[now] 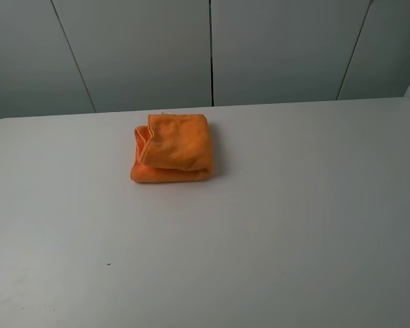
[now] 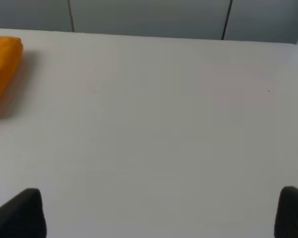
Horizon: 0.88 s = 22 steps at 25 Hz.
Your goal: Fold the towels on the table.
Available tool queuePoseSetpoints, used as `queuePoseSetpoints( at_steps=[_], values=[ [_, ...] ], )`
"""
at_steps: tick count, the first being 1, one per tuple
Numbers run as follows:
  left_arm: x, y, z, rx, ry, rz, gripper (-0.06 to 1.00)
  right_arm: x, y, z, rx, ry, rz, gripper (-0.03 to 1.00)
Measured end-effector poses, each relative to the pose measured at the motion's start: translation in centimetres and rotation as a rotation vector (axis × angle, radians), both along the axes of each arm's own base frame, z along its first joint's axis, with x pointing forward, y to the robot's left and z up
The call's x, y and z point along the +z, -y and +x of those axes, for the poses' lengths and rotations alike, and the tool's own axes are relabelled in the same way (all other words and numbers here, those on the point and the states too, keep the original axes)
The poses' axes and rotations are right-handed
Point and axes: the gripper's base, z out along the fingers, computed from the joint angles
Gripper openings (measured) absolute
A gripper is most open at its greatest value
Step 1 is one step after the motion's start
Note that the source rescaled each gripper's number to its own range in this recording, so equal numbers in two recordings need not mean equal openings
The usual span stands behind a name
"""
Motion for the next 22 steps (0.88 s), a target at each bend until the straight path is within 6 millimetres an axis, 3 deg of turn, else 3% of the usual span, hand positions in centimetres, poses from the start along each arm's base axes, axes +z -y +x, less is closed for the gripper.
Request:
queuePoseSetpoints(
  at_steps=[22],
  values=[
    [0.0,0.0,0.0,-0.001,0.0,0.0,1.0,0.02,0.0,0.01,-0.002,0.002,0.0,1.0]
  ],
)
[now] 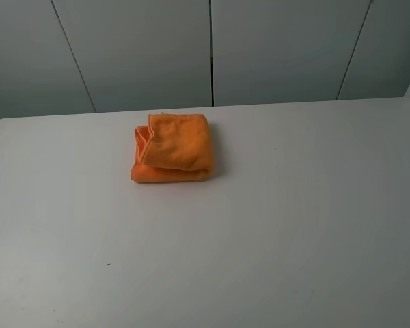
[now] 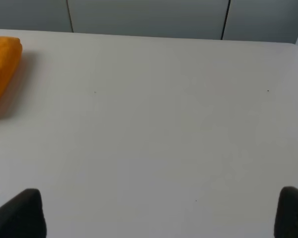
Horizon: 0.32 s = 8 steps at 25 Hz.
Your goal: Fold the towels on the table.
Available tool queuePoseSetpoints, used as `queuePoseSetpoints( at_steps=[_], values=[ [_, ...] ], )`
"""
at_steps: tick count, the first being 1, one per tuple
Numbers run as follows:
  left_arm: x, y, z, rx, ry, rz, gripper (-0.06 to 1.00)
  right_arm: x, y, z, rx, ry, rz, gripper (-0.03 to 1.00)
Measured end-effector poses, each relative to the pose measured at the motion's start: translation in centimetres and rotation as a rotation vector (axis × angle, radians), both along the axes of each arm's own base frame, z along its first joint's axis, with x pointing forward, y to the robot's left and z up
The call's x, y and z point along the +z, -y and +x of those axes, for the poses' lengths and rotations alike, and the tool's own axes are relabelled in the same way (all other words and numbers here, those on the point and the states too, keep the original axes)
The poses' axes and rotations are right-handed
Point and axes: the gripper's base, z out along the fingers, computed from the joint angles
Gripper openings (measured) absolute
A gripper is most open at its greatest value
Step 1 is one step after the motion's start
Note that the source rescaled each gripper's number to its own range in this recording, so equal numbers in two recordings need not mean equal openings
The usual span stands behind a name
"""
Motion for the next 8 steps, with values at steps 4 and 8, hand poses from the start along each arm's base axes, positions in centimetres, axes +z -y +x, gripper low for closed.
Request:
queuePoseSetpoints(
  at_steps=[4,8],
  values=[
    [0.0,0.0,0.0,0.0,0.0,0.0,1.0,0.0,0.0,0.0,0.0,0.0,0.0,1.0],
    [0.0,0.0,0.0,0.0,0.0,0.0,1.0,0.0,0.0,0.0,0.0,0.0,0.0,1.0]
  ],
)
